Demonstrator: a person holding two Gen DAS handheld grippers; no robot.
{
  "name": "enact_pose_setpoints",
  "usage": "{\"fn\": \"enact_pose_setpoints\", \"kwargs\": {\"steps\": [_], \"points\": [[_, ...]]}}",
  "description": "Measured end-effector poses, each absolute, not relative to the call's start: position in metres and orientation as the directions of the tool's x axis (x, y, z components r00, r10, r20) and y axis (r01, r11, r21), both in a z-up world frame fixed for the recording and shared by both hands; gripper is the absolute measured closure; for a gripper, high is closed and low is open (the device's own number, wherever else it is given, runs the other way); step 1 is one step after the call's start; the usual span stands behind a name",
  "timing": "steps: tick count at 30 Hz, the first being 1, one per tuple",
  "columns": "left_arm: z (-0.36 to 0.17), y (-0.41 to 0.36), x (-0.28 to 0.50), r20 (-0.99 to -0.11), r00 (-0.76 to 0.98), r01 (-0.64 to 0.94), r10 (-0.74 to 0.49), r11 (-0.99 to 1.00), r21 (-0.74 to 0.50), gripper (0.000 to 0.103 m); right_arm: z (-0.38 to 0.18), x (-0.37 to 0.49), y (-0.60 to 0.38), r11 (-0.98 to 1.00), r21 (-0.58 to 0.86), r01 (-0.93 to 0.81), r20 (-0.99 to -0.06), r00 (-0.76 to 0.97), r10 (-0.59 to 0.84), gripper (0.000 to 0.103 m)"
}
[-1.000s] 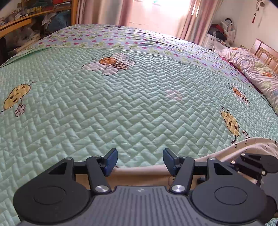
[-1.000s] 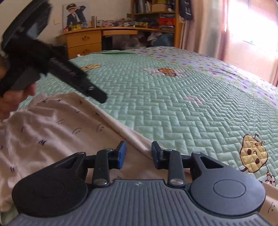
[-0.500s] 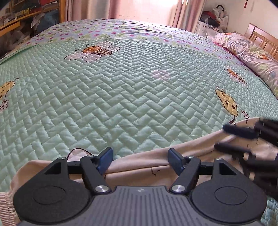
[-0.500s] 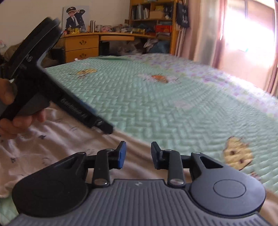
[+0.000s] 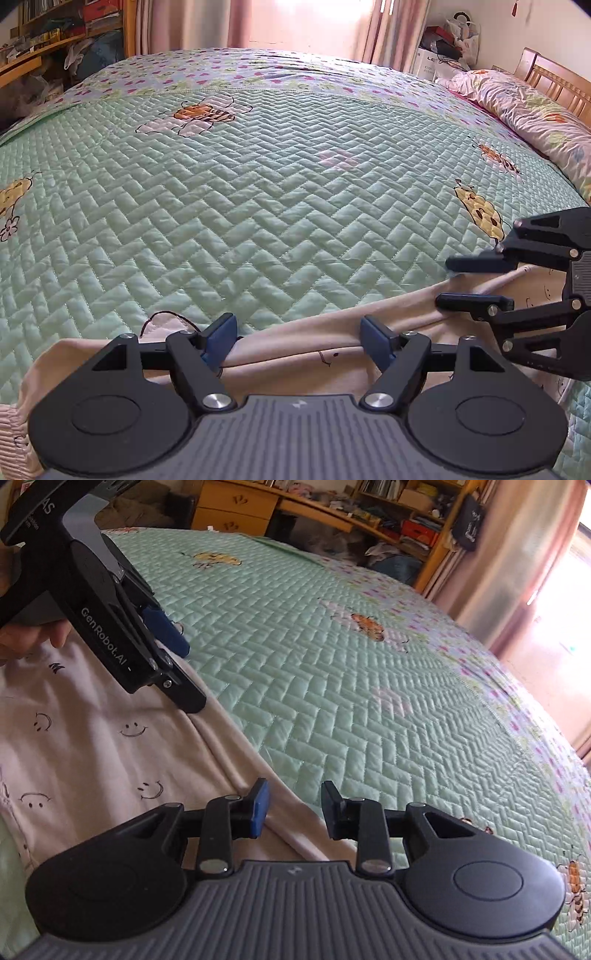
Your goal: Fold clothes
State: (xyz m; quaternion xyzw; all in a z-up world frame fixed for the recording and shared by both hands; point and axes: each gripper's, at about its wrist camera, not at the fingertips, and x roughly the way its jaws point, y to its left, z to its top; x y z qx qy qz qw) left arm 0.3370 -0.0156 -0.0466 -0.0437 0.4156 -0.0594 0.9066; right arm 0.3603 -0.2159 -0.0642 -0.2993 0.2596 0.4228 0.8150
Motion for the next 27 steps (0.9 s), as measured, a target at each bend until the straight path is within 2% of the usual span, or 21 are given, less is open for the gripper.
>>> {"fn": "enact_pose_setpoints", "kwargs": {"steps": [3, 6, 10, 13, 19, 21, 23, 25, 27], "points": [[-0.041, -0.011, 0.330, -0.740, 0.657, 0.052, -0.143, 0.988, -0.145, 0.027, -0.062, 0.361, -0.215, 0.460, -0.220, -0.860, -0.700, 0.468, 0.540, 0.097], [-0.035, 0.000, 0.312, -0.737, 0.657, 0.034, -0.160, 0.982, -0.183, 0.026, -0.059, 0.362, -0.215, 0.474, -0.195, -0.859, -0.700, 0.460, 0.546, 0.102], [-0.042, 0.010, 0.284, -0.751, 0.638, 0.012, -0.171, 0.977, -0.213, 0.025, -0.057, 0.376, -0.217, 0.560, -0.192, -0.806, -0.662, 0.528, 0.532, 0.103], [-0.043, 0.013, 0.263, -0.745, 0.649, -0.015, -0.155, 0.976, -0.217, 0.025, -0.072, 0.381, -0.204, 0.595, -0.274, -0.756, -0.648, 0.602, 0.466, 0.103], [-0.019, 0.032, 0.191, -0.697, 0.687, -0.130, -0.203, 0.910, -0.393, 0.025, -0.074, 0.378, -0.190, 0.762, -0.377, -0.526, -0.571, 0.780, 0.255, 0.101], [-0.015, 0.040, 0.154, -0.690, 0.695, -0.182, -0.202, 0.879, -0.441, 0.025, -0.061, 0.362, -0.192, 0.833, -0.328, -0.445, -0.545, 0.810, 0.218, 0.096], [-0.016, 0.048, 0.118, -0.675, 0.700, -0.214, -0.234, 0.833, -0.510, 0.025, -0.049, 0.338, -0.195, 0.866, -0.213, -0.453, -0.536, 0.795, 0.284, 0.095], [-0.019, 0.052, 0.090, -0.674, 0.687, -0.223, -0.270, 0.805, -0.549, 0.025, -0.046, 0.322, -0.190, 0.864, -0.115, -0.490, -0.566, 0.747, 0.349, 0.095], [-0.014, 0.049, 0.073, -0.710, 0.663, -0.232, -0.239, 0.835, -0.499, 0.027, -0.055, 0.325, -0.181, 0.866, -0.019, -0.501, -0.635, 0.675, 0.376, 0.092]]}}
